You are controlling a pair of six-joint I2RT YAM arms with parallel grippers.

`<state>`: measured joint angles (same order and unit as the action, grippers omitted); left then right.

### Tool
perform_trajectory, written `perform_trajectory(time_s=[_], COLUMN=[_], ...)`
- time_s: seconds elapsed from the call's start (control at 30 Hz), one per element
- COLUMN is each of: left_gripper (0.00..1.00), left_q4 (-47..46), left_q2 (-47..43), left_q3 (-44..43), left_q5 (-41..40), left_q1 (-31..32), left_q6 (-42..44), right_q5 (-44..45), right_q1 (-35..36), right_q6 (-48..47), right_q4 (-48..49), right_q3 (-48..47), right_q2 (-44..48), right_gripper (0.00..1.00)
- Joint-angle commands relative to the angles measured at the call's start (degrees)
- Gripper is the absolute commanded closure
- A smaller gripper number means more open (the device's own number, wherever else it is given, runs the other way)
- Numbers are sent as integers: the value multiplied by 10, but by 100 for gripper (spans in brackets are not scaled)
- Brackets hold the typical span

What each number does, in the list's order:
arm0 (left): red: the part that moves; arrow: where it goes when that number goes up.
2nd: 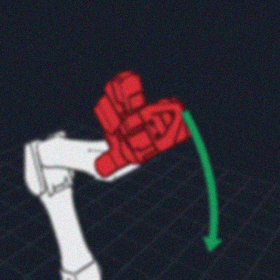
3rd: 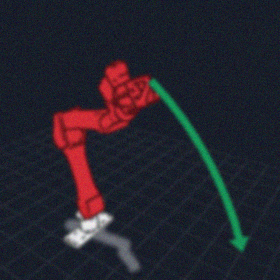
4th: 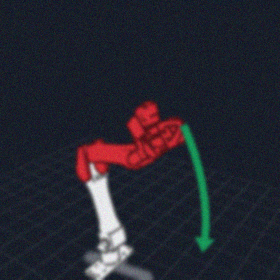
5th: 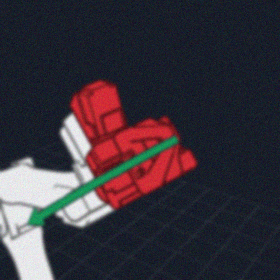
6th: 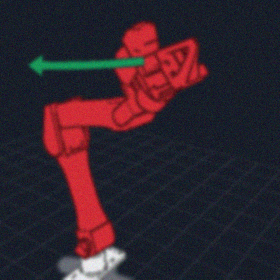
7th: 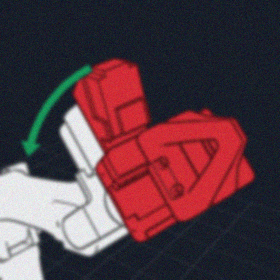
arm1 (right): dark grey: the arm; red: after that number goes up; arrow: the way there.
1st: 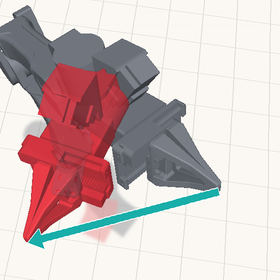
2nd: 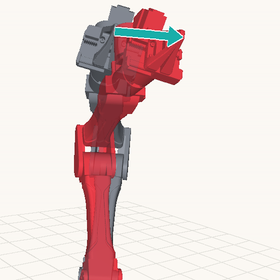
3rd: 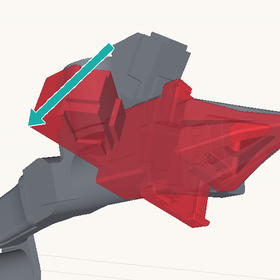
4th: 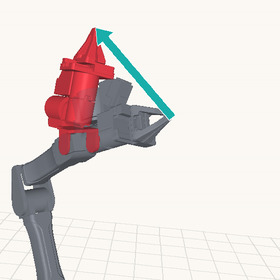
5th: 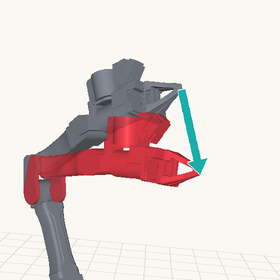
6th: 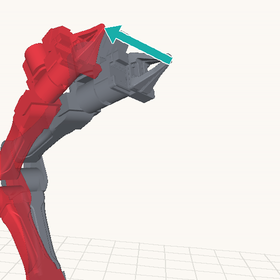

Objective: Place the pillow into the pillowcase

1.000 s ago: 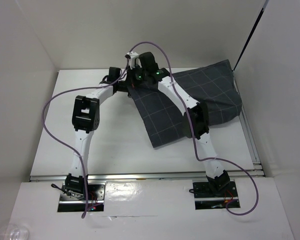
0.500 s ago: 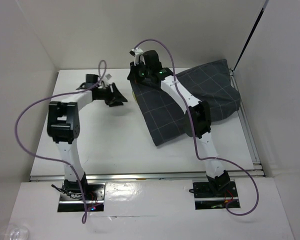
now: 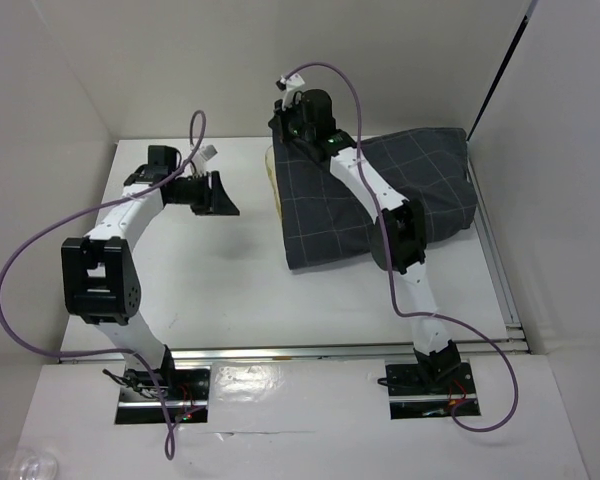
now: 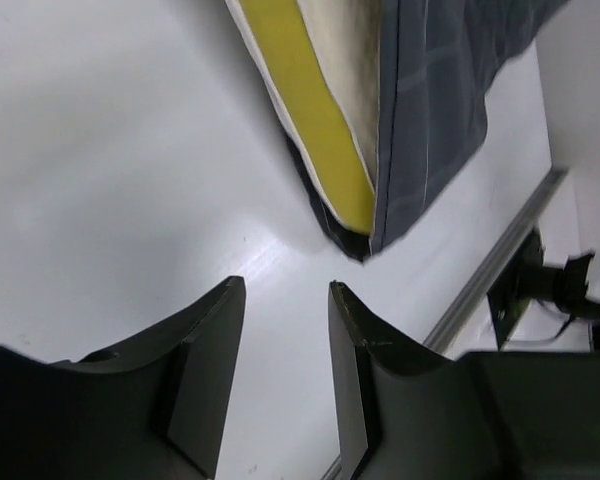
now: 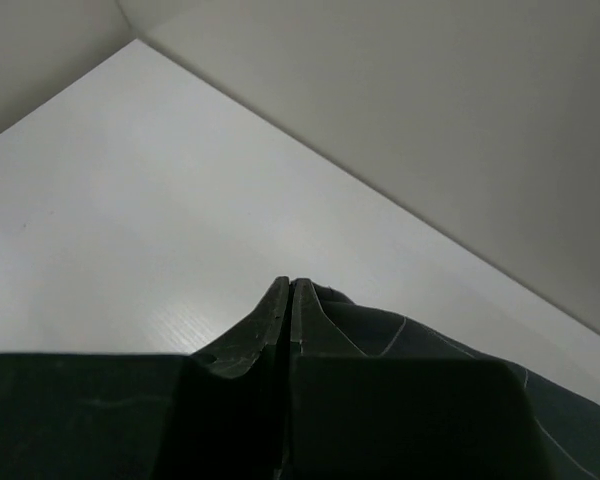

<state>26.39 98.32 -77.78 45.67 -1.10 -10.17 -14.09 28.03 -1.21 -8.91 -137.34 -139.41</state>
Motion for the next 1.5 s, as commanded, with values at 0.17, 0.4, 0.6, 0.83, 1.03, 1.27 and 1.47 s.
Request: perform_trajectory(time_s=[0.17, 0.4, 0.6, 0.83, 1.03, 1.27, 1.47], left_gripper=[48, 47, 47, 47, 48, 47, 46], left_q4=[70, 35, -21, -60, -50, -35, -41], left_q2=[-25, 79, 113, 118, 93, 25, 17], left_q3=[18, -42, -55, -26, -20, 51, 76], left_q5=[59, 93, 44, 0, -34, -73, -73], left_q1=[49, 122, 187, 206, 217, 198, 193], left_q6=[105, 70, 57, 63, 85, 127, 133], right_q5=[47, 77, 100, 106, 106, 106, 106], right_q1=[3, 3, 3, -3, -9, -14, -14], right_q6=[-7, -24, -35, -41, -46, -46, -51], right_q4=[158, 213, 238, 238, 238, 238, 238], right_q3=[-30, -31, -31, 5, 5, 0, -7], right_q2=[-15, -45, -51, -25, -20, -20, -20], right_gripper=[100, 100, 100, 100, 100, 100, 100])
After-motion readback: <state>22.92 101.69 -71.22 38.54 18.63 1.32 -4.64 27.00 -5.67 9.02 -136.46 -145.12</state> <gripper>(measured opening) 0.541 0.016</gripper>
